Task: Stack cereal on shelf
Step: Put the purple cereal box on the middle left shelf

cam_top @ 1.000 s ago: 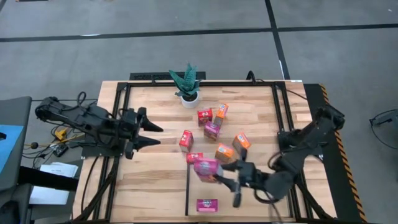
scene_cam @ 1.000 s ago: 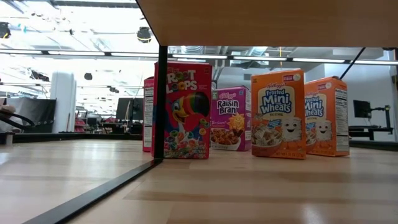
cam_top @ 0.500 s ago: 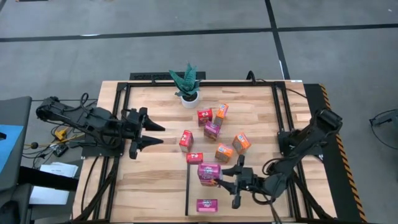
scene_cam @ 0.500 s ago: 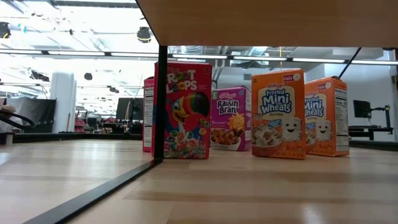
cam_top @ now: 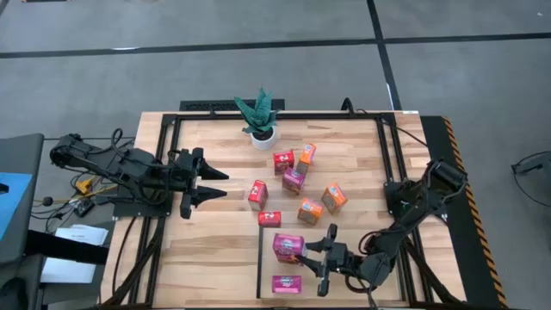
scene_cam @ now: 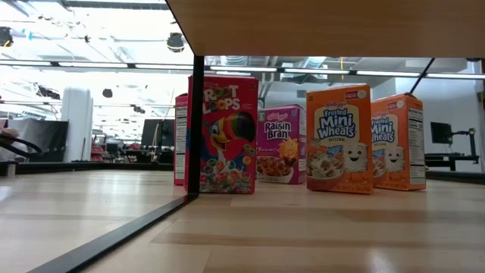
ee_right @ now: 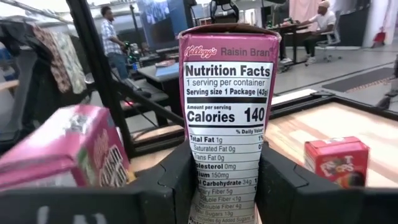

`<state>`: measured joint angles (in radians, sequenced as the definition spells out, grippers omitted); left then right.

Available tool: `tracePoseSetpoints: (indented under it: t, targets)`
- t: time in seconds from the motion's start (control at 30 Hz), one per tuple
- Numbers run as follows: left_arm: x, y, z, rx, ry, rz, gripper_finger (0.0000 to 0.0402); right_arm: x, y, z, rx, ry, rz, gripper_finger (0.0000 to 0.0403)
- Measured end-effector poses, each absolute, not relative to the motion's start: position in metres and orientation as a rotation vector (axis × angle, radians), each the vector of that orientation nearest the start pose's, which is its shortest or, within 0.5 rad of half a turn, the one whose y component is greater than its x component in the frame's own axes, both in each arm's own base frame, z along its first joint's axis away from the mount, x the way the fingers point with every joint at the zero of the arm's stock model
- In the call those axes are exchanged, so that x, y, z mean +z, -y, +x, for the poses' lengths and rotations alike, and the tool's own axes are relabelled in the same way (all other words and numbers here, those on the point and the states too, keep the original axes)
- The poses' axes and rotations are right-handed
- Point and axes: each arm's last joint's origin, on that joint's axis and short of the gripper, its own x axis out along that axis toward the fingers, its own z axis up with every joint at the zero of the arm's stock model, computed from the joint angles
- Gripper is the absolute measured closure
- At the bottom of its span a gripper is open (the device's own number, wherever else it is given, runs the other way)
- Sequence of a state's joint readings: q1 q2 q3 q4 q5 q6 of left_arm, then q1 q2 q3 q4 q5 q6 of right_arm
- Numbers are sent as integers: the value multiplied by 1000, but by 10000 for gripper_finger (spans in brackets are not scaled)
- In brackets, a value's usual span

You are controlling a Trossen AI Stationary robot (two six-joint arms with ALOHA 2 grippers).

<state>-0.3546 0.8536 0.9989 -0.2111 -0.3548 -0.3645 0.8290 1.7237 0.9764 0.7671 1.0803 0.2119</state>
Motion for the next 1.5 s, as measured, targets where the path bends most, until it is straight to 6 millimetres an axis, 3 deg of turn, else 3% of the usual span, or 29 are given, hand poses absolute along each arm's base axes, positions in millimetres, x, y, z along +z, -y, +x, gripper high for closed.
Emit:
tracePoseSetpoints:
  t: [0.43,0.77,1.13,1.3,1.5]
  targets:
    - [391,51,168,13,-61,-361,168,219,-259,270,-237,29,268,233]
    - [391,51,167,39,-55,-380,168,215,-260,271,-189,8,257,237]
    - [391,50,167,56,-51,-388,168,209,-258,274,-192,-32,296,185]
    - [391,50,167,57,-51,-388,168,209,-261,271,-173,-36,304,164]
    - [388,51,172,67,-66,-381,168,224,-266,256,-139,-33,296,163]
